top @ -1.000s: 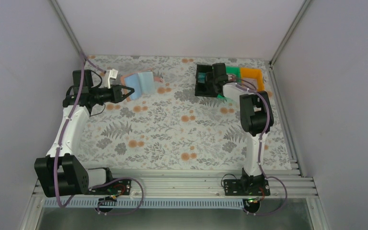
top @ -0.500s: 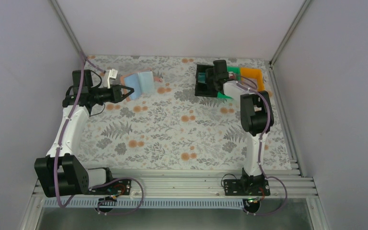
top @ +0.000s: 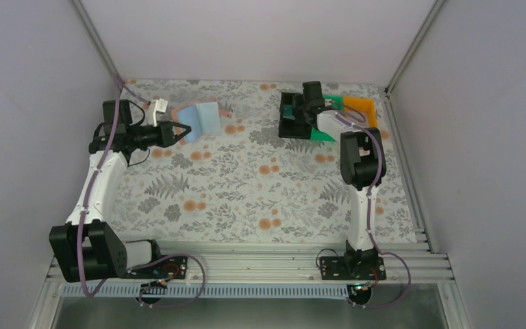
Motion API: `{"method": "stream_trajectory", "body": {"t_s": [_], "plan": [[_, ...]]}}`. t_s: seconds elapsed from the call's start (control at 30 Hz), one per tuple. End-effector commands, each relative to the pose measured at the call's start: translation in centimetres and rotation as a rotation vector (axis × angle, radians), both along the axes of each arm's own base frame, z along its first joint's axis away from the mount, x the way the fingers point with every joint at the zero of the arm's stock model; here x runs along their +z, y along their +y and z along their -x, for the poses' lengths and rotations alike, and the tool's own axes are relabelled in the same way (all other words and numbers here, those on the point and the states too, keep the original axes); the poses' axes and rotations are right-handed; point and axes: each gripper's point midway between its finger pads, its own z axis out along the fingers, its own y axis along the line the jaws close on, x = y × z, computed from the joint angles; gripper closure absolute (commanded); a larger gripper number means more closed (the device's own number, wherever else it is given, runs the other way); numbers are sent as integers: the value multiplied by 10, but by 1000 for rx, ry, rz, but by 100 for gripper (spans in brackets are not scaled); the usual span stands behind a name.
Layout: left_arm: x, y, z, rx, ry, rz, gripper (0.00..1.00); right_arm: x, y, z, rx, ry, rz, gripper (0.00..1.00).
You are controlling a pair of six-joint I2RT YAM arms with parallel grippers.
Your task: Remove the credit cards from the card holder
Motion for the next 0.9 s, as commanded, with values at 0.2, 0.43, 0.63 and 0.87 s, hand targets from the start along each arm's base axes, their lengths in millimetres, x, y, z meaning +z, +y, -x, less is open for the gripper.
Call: {"method": "stream_trajectory", "body": {"t_s": [0.2, 0.43, 0.63, 0.87], "plan": [[11, 1, -1, -9, -44, -3, 98, -18, -11, -12, -58, 41, 49, 96], [10, 1, -1, -9, -44, -3, 98, -23, -8, -17, -41, 28, 26, 80], [10, 1, 0, -10, -42, -1, 98, 9, -6, -23, 3, -51, 54, 45], [10, 0, 0, -12, -43, 1, 98, 57, -10, -23, 43, -131, 126, 23]]}}
